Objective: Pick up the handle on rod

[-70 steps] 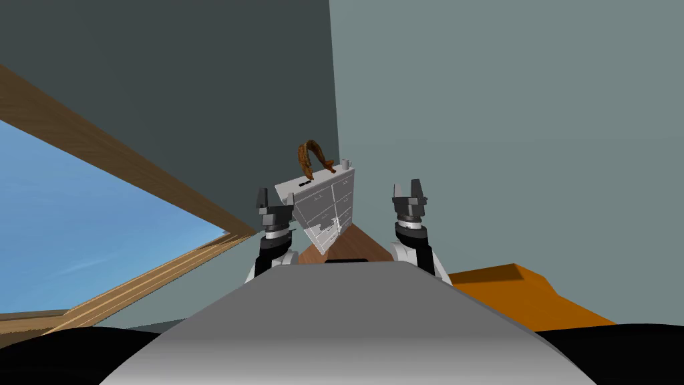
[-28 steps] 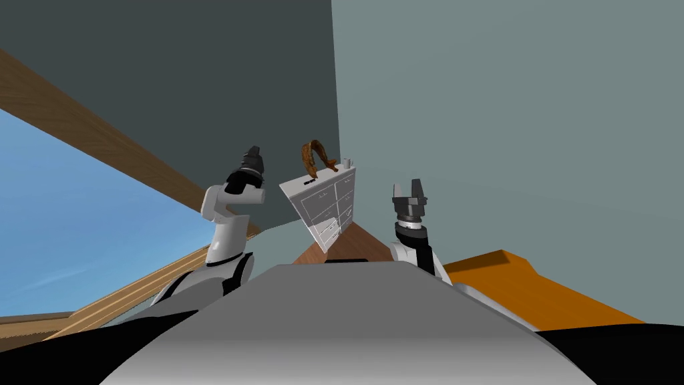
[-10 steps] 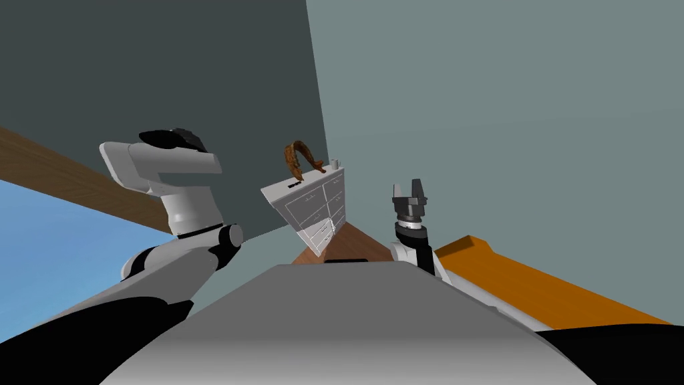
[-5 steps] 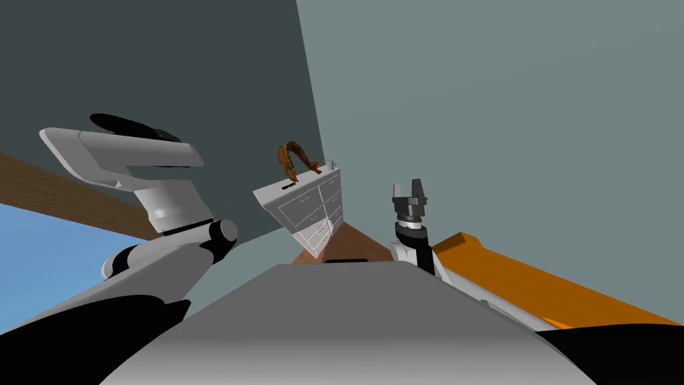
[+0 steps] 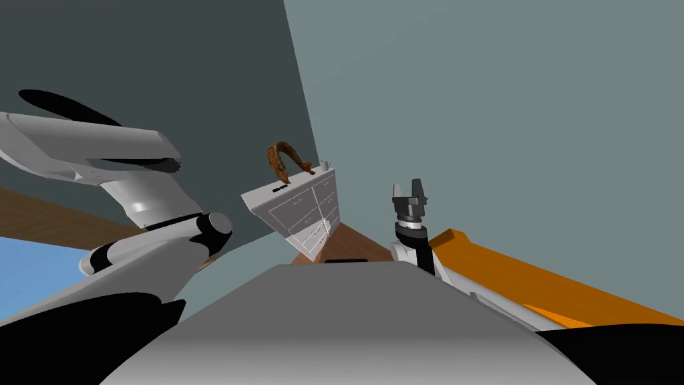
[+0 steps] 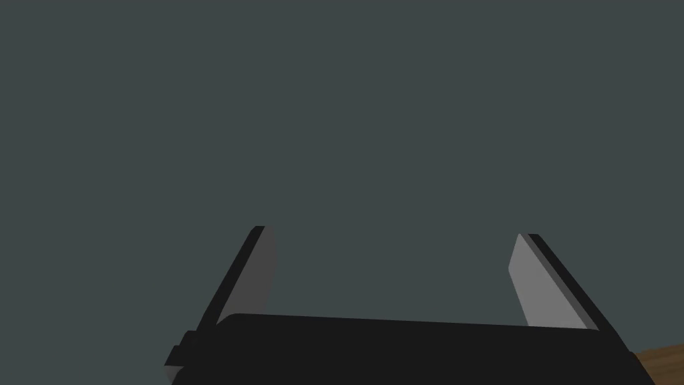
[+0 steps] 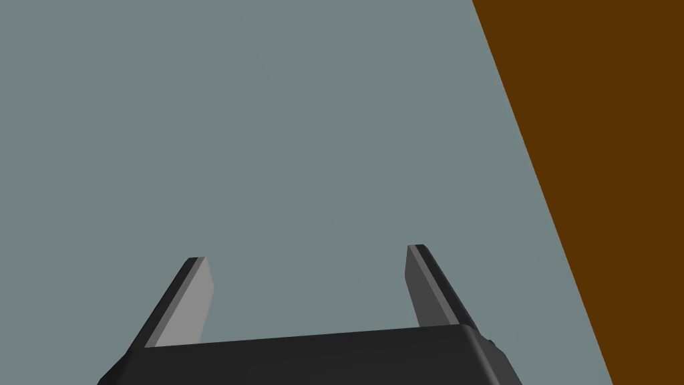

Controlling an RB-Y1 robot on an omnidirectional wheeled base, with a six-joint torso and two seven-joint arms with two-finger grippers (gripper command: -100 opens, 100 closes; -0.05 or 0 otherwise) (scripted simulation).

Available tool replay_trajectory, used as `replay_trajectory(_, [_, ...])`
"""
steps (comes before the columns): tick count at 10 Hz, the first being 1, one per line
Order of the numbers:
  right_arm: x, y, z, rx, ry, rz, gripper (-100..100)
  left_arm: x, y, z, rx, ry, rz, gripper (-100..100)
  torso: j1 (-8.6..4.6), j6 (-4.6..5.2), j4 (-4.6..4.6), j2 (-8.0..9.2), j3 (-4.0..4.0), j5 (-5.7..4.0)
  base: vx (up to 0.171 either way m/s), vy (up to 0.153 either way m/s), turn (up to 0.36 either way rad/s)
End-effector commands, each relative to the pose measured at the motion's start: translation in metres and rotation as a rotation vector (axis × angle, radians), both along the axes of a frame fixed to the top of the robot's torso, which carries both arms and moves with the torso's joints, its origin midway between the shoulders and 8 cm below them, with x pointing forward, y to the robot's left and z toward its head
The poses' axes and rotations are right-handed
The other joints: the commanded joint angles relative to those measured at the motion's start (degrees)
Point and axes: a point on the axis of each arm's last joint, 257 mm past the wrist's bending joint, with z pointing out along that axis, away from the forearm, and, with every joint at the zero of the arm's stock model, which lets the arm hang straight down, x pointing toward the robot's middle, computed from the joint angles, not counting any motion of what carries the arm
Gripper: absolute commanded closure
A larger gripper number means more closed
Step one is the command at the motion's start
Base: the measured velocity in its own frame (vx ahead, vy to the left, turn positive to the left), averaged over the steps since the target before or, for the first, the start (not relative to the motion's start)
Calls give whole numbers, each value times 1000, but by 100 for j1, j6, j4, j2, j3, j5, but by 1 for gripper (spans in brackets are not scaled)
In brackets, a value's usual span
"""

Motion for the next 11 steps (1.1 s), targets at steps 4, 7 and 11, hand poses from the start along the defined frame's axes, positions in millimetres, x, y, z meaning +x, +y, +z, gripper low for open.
replay_trajectory(4, [0, 0, 0, 0, 0, 0, 0, -28, 25, -35, -204, 29, 79, -100, -17, 3, -2, -9, -5, -4, 28, -63, -118])
replay_trajectory(7, [0, 0, 0, 0, 0, 0, 0, -40, 29, -57, -316, 52, 111, -100, -4, 3, -1, -2, -1, -1, 19, -37, -79])
replay_trajectory(11, [0, 0, 0, 0, 0, 0, 0, -59, 29, -97, -511, 93, 155, -100, -18, 5, -3, -9, -6, -4, 40, -64, -118])
